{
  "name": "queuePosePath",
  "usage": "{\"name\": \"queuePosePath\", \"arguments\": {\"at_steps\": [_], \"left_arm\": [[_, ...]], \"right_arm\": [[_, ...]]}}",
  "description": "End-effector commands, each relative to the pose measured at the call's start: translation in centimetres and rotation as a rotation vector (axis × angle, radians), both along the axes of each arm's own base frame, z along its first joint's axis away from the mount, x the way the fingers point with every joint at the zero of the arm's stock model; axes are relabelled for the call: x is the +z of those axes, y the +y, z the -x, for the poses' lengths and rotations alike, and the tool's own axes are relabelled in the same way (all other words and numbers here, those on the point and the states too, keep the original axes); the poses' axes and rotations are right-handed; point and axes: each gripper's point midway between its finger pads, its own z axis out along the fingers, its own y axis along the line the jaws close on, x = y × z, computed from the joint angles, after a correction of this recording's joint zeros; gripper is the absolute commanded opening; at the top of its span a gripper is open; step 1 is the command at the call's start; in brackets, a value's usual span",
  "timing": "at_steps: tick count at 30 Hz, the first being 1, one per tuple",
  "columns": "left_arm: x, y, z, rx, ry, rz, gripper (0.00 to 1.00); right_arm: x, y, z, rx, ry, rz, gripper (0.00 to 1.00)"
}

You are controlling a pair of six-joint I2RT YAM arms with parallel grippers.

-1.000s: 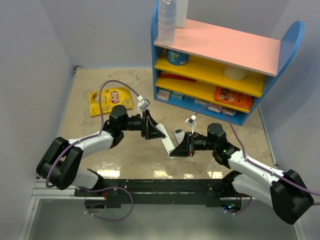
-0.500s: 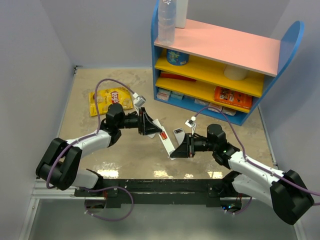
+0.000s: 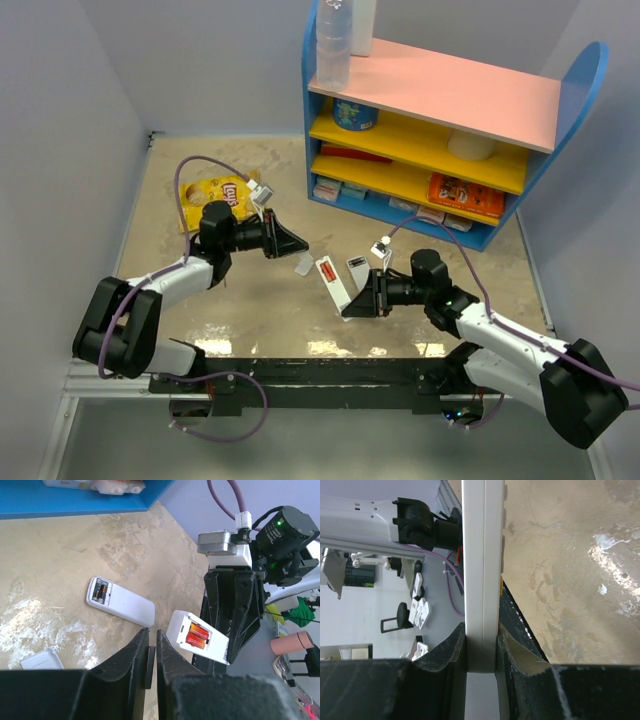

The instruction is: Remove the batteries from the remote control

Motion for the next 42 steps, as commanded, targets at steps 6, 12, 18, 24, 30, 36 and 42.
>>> {"name": "queuePosePath", "arguments": {"at_steps": [6, 12, 18, 24, 30, 36, 42], "left_arm": [[-5.8, 1.9, -2.4, 0.129, 0.149, -0.210, 0.02], [-10.3, 3.1, -3.3, 0.181, 0.258, -0.363, 0.04], [-12.9, 4.2, -3.8, 0.230, 0.316, -0.460, 0.39], [-13.7, 5.2, -4.4, 0.281, 0.316, -0.526, 0.52], [-12.1, 7.5, -6.1, 0.413, 0.274, -0.636, 1.00], [-8.9, 9.9, -7.3, 0.542, 0.172, -0.702, 1.00], [-7.4, 15.2, -8.0, 0.830, 0.149, -0.825, 1.00]], "right_arm": [[-1.2, 0.2, -3.3, -0.101, -0.070, 0.088, 0.00], [-3.4, 0.1, -5.1, -0.191, -0.035, 0.149, 0.00], [-4.8, 0.4, -6.2, -0.231, 0.003, 0.164, 0.00], [-6.2, 0.4, -6.4, -0.260, 0.042, 0.192, 0.00], [-7.1, 0.6, -6.0, -0.275, 0.078, 0.214, 0.01], [-7.9, 1.3, -5.2, -0.285, 0.120, 0.224, 0.05], [-8.5, 1.5, -5.1, -0.344, 0.164, 0.221, 0.12]]}}
